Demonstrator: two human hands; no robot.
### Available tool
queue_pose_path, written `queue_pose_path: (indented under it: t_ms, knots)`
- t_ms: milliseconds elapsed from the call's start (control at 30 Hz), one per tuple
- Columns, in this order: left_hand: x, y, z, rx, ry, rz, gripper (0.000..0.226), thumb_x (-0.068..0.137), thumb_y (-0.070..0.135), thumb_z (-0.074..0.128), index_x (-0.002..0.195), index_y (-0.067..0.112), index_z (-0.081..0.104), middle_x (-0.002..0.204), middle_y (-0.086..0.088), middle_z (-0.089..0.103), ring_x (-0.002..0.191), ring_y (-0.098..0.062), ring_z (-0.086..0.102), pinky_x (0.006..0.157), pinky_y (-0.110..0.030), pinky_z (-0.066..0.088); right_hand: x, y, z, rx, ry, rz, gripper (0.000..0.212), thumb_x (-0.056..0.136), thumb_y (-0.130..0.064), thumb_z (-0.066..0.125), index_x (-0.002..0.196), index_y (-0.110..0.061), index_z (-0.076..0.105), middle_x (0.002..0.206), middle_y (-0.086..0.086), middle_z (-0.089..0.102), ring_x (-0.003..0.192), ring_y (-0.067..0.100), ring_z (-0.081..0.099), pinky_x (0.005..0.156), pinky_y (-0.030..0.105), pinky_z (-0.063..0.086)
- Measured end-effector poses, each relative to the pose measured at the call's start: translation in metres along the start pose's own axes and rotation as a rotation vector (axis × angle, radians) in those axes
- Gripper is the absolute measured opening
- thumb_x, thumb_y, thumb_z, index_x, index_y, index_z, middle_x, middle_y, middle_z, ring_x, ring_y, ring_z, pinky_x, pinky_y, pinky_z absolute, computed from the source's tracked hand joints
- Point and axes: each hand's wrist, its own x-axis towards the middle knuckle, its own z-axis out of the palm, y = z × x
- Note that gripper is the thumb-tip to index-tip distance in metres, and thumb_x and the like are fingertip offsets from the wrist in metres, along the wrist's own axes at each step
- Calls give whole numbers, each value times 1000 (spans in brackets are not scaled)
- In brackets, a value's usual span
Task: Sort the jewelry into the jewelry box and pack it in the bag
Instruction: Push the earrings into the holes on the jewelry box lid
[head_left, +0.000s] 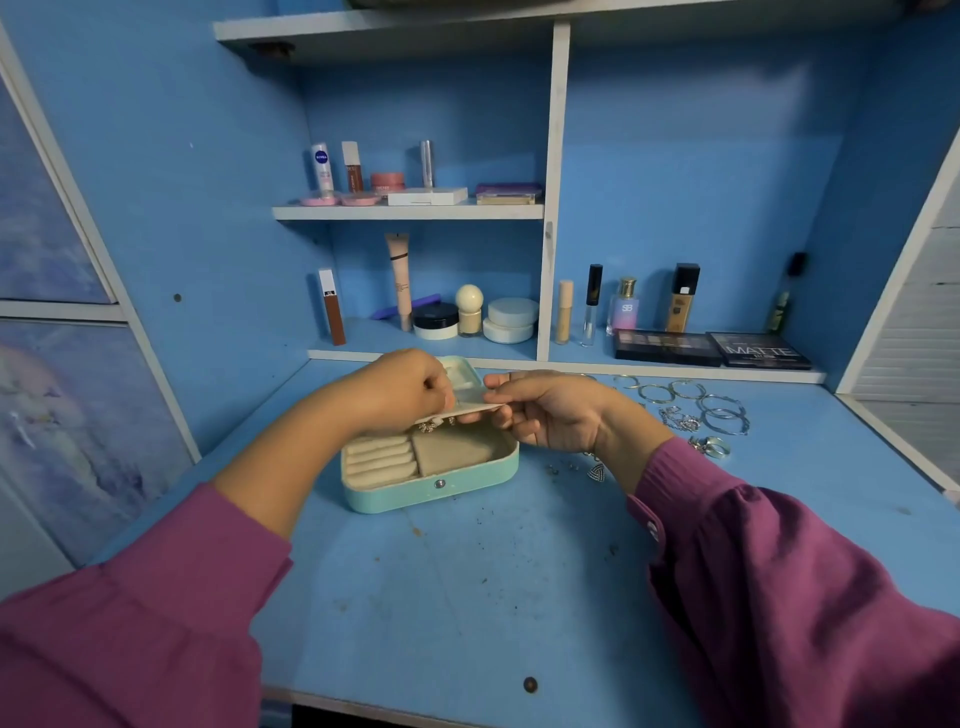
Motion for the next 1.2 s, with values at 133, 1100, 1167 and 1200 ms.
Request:
queue_pose_path:
  t_ms: [133, 1100, 1167, 1200]
  knots:
    - [1, 3, -8, -22, -5, 3, 8, 88, 17, 65, 87, 16, 73, 81, 6, 67, 70, -3, 55, 61, -15, 41, 1, 0, -1, 13, 10, -2, 16, 87, -1, 52, 86, -16, 50, 84, 19, 71, 50, 6, 52, 38, 9, 31]
    - [7, 4, -8, -42, -19, -28, 7, 86, 13, 66, 87, 13, 73, 72, 8, 64, 61, -1, 51, 49, -8, 37, 3, 1, -1, 21, 7, -5, 17, 80, -3, 57, 87, -17, 51, 84, 19, 71, 51, 6, 53, 37, 10, 33]
    - [6, 3, -9, -70, 1, -16, 5, 84, 12, 68, 84, 14, 72, 65, 12, 61, 55, 3, 51, 45, -4, 34, 2, 1, -1, 21, 5, -3, 18, 78, -3, 58, 87, -17, 51, 84, 19, 71, 52, 7, 53, 37, 10, 34]
    - [5, 3, -9, -81, 12, -7, 5, 83, 11, 68, 83, 13, 72, 63, 12, 59, 51, 5, 50, 44, -4, 33, 1, 1, -1, 21, 3, -3, 19, 77, -4, 59, 87, -17, 51, 84, 19, 71, 52, 6, 53, 37, 10, 35]
